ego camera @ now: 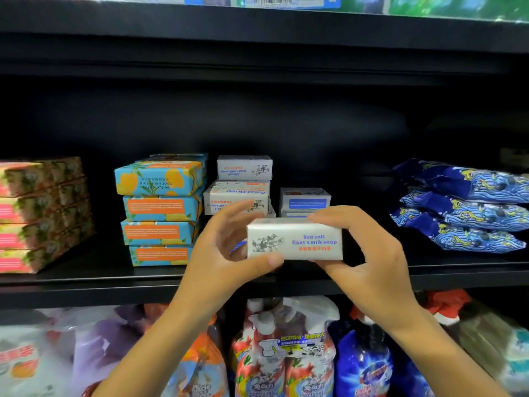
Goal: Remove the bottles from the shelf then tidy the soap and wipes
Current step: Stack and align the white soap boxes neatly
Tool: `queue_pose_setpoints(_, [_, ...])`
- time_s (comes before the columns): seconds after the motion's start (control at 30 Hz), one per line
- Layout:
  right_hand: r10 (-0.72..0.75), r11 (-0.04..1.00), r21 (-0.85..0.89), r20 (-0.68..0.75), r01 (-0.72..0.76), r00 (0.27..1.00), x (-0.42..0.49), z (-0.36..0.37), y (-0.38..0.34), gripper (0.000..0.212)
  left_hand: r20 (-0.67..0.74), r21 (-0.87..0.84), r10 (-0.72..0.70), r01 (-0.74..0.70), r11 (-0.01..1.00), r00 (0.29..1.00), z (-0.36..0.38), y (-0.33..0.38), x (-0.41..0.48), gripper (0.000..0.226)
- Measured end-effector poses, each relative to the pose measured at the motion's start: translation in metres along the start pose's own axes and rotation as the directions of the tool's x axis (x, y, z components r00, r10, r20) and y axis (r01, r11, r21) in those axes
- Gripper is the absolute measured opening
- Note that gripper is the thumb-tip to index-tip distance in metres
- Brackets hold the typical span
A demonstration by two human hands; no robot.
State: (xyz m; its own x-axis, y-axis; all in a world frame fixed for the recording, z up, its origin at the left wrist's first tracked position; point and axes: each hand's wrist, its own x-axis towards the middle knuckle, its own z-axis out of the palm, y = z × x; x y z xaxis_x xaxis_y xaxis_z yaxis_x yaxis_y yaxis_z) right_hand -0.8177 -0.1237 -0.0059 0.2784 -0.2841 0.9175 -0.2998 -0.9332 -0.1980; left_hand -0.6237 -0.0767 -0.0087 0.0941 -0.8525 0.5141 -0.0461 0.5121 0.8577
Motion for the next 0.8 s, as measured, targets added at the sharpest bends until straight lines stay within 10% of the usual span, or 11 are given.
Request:
queue_pose_setpoints(0.2, [-0.210, 0.978, -0.023, -0.050, 0.209, 0.976, -0.006, 0.008, 0.008, 0.023, 0.163, -0.146, -0.158, 0.182, 0.972, 0.974, 0.003, 0.001, 0.000, 0.051])
queue_pose_setpoints(0.43, [-0.112, 0.992, -0.052, 0.098, 0.118, 0.989, -0.002, 0.006, 0.012, 0.045, 0.120, -0.237, -0.088, 0.115, 0.965, 0.989, 0.004, 0.001, 0.000, 0.073])
queue_pose_setpoints(0.6, [0.329, 0.874, 0.258, 0.310, -0.412, 0.892, 0.001, -0.002, 0.001, 0.091, 0.077, -0.157, 0.002, 0.011, 0.988, 0.997, 0.000, -0.004, -0.001, 0.076])
queue_pose_setpoints(0.7, [0.473, 0.656, 0.427, 0.409, -0.622, 0.780, 0.013, -0.007, 0.002, 0.074, 0.124, -0.124, 0.020, -0.005, 0.992, 0.992, -0.001, -0.006, -0.001, 0.077])
queue_pose_setpoints(0.8, [0.411, 0.738, 0.392, 0.383, -0.548, 0.827, 0.023, -0.012, -0.001, 0.051, 0.153, -0.105, 0.026, -0.010, 0.994, 0.988, 0.002, -0.004, -0.002, 0.082])
